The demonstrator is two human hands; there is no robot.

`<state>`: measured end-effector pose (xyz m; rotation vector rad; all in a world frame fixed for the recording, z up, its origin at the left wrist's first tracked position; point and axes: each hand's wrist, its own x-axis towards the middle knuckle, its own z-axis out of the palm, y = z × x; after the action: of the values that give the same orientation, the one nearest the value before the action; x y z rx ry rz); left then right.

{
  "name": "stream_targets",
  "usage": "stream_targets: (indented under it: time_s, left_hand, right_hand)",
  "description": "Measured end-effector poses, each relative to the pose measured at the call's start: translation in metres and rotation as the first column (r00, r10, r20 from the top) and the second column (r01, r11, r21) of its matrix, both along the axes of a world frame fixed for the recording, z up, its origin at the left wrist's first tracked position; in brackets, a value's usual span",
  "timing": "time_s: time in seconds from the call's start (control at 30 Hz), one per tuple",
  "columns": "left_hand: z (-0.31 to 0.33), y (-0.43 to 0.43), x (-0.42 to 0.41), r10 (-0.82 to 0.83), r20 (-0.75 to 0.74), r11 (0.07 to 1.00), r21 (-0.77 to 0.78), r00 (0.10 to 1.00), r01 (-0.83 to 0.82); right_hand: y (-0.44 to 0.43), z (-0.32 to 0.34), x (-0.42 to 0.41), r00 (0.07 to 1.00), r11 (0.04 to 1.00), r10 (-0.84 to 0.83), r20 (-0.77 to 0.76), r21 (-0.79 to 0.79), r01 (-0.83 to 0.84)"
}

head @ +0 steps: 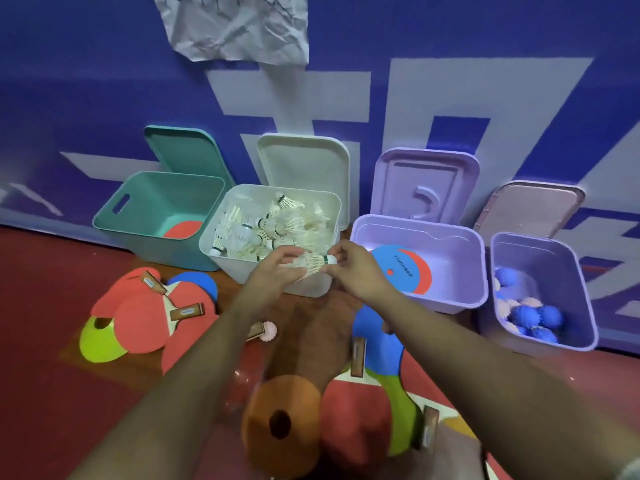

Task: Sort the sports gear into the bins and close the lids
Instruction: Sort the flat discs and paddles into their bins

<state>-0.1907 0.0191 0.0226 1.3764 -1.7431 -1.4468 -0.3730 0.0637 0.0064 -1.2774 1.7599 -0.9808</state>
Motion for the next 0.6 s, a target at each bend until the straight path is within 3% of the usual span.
stream_targets:
  time_s: [0.17, 0.27, 0.33, 0.4, 0.5, 0.6]
  left_hand:
    - [-0.007, -0.067, 0.029, -0.008, 0.049, 0.99, -0.137, 0.999, 0.014]
    - [-0.012, -0.098, 0.031, 0.011, 0.044, 0.995, -0.104, 0.999, -0.007]
    - [-0.018, -0.112, 0.039, -0.03, 0.138, 0.993, -0.111, 0.99, 0.046]
    - [-0.026, -0.122, 0.056, -0.04, 0.191, 0.984, -0.165, 0.981, 0.072]
    - [-0.036, -0.117, 0.089, -0.018, 0.133, 0.978, -0.203, 0.991, 0.045]
    - [-0.055, -0.095, 0.132, -0.023, 0.112, 0.983, -0.179, 0.993, 0.043]
  right_hand:
    - [-0.06, 0.002, 0.044, 0.987, 1.0, -0.026, -0.156, 0.002, 0.027]
    - [-0.083, -0.003, 0.057, 0.964, 0.998, -0.025, -0.263, 0.041, 0.037]
    - [-0.085, -0.004, 0.063, 0.946, 0.997, -0.032, -0.323, 0.055, 0.053]
    - [-0.078, -0.003, 0.07, 0.936, 0.996, -0.077, -0.343, 0.01, 0.086]
    - [-0.053, -0.005, 0.089, 0.935, 0.993, -0.116, -0.335, -0.076, 0.095]
    - [-0.027, -0.025, 0.117, 0.954, 0.996, -0.092, -0.284, -0.027, 0.088]
